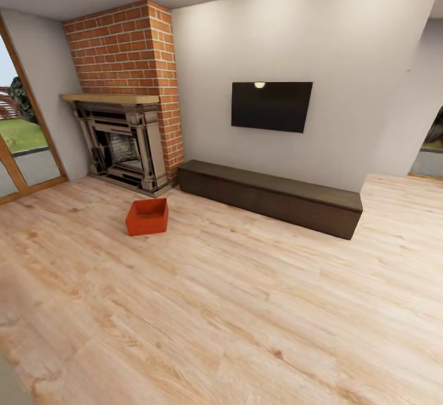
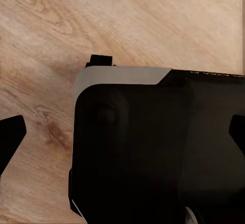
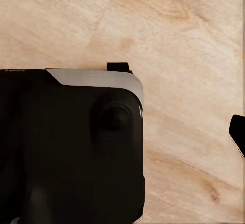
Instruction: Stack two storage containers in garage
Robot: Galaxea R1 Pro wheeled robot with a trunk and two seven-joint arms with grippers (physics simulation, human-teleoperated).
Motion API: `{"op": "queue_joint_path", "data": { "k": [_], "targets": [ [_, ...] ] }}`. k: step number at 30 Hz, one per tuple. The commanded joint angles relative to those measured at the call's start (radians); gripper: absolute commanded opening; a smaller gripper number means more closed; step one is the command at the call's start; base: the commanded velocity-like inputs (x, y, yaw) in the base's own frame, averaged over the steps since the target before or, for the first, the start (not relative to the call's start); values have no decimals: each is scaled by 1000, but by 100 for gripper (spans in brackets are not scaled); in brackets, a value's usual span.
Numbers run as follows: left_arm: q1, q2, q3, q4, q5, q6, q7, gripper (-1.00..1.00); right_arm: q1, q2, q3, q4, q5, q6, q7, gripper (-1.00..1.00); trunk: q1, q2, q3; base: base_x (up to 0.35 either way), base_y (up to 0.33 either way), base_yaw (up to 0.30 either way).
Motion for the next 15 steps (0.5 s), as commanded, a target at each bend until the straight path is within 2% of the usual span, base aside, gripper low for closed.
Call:
{"op": "queue_joint_path", "data": {
  "k": [1, 8, 15],
  "targets": [
    [-1, 0, -2, 1, 10, -3, -4, 100, -1, 1, 8, 2, -9, -4, -2, 100, 1, -1, -1, 322, 0, 13],
    [-1, 0, -2, 1, 10, -2, -4, 100, -1, 0, 8, 2, -9, -4, -2, 100, 1, -1, -1, 322, 0, 83],
    [-1, 0, -2, 1, 10, -2, -4, 100, -1, -1, 8, 2, -10, -5, -2, 100, 1, -1, -1, 322, 0, 230]
  ]
}}
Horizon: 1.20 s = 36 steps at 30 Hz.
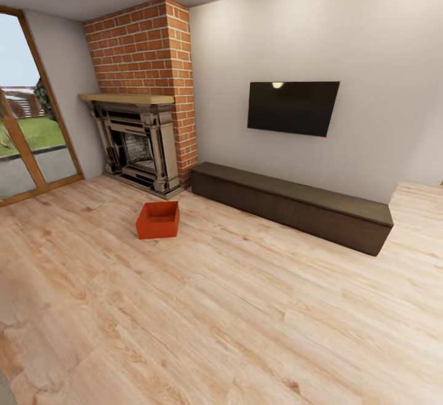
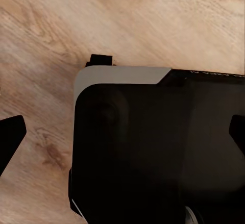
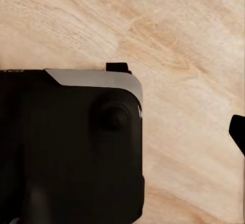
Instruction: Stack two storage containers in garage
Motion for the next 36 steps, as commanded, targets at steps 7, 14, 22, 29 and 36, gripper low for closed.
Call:
{"op": "queue_joint_path", "data": {
  "k": [7, 14, 22, 29, 36],
  "targets": [
    [-1, 0, -2, 2, 10, -3, -4, 100, -1, 1, 8, 2, -9, -4, -2, 100, 1, -1, -1, 322, 0, 269],
    [-1, 0, -2, 2, 10, -3, -4, 100, -1, 1, 8, 2, -9, -4, -2, 100, 1, -1, -1, 322, 0, 270],
    [-1, 0, -2, 2, 10, -3, -4, 100, -1, 1, 8, 2, -9, -4, -2, 100, 1, -1, -1, 322, 0, 270],
    [-1, 0, -1, 2, 10, -3, -4, 100, -1, 0, 8, 2, -11, -4, -2, 100, 1, -1, -1, 322, 0, 207],
    [-1, 0, -2, 2, 10, -3, -4, 100, -1, 0, 8, 1, -7, -3, -2, 100, 1, -1, -1, 322, 0, 21]
  ]
}}
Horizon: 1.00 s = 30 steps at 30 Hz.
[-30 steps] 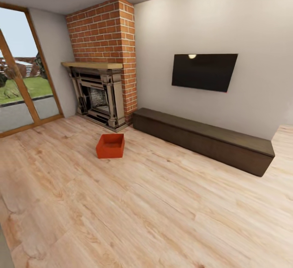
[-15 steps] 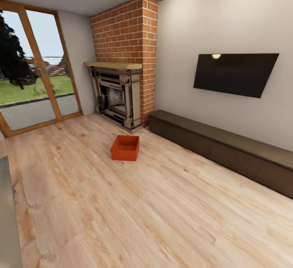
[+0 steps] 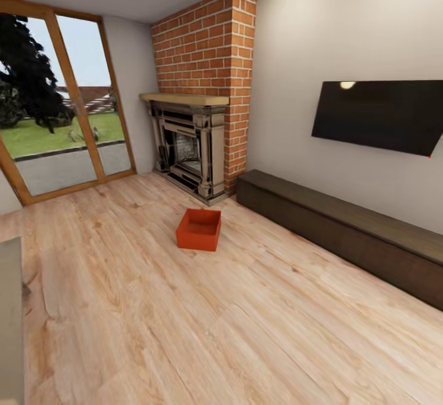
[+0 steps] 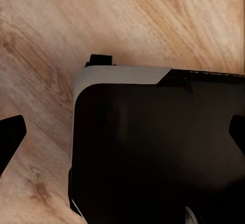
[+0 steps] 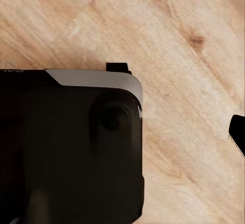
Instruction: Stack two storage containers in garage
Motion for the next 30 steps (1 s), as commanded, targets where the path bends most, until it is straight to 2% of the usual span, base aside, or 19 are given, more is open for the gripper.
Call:
{"op": "queue_joint_path", "data": {
  "k": [1, 9, 30],
  "targets": [
    [-1, 0, -1, 1, 10, -3, -4, 100, -1, 1, 8, 1, -7, -4, -2, 100, 1, -1, -1, 322, 0, 1],
    [-1, 0, -1, 1, 10, -3, -4, 100, -1, 3, 8, 1, -4, -2, -2, 100, 1, -1, -1, 322, 0, 33],
    [-1, 1, -1, 1, 10, -3, -4, 100, -1, 2, 8, 1, -3, -4, -2, 100, 1, -1, -1, 322, 0, 261]
  ]
}}
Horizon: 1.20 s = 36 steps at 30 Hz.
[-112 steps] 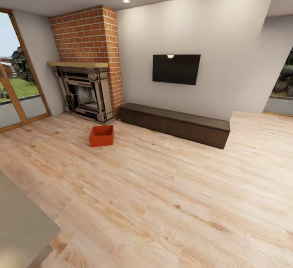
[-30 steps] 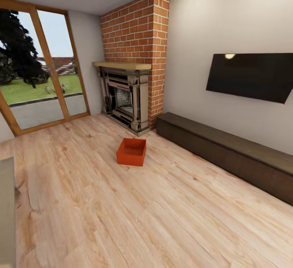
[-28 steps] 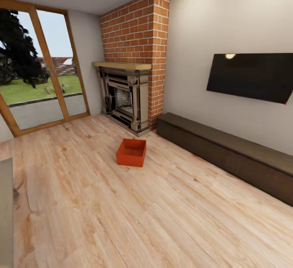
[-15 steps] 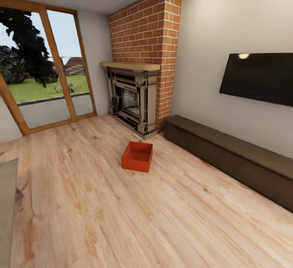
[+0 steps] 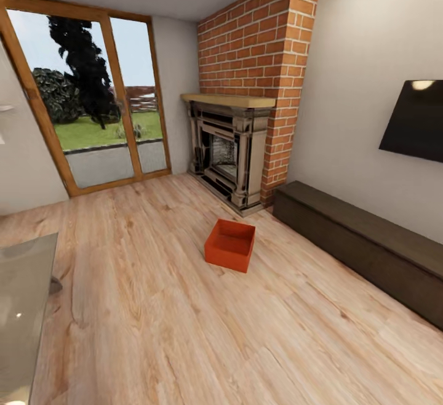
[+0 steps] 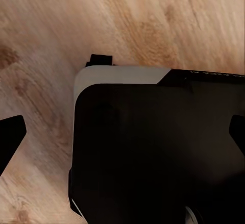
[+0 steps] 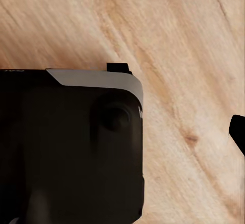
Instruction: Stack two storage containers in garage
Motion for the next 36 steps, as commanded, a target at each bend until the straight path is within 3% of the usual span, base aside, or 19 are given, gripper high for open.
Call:
{"op": "queue_joint_path", "data": {
  "k": [1, 28, 36],
  "targets": [
    [-1, 0, -2, 2, 10, -3, -4, 100, -1, 0, 8, 1, -9, -4, -2, 100, 1, -1, -1, 322, 0, 269],
    [-1, 0, -2, 2, 10, -3, -4, 100, -1, 0, 8, 1, -11, -4, -2, 100, 1, -1, -1, 322, 0, 267],
    [-1, 0, -2, 2, 10, -4, -4, 100, -1, -2, 8, 1, -15, -4, -2, 100, 1, -1, -1, 322, 0, 48]
  ]
}}
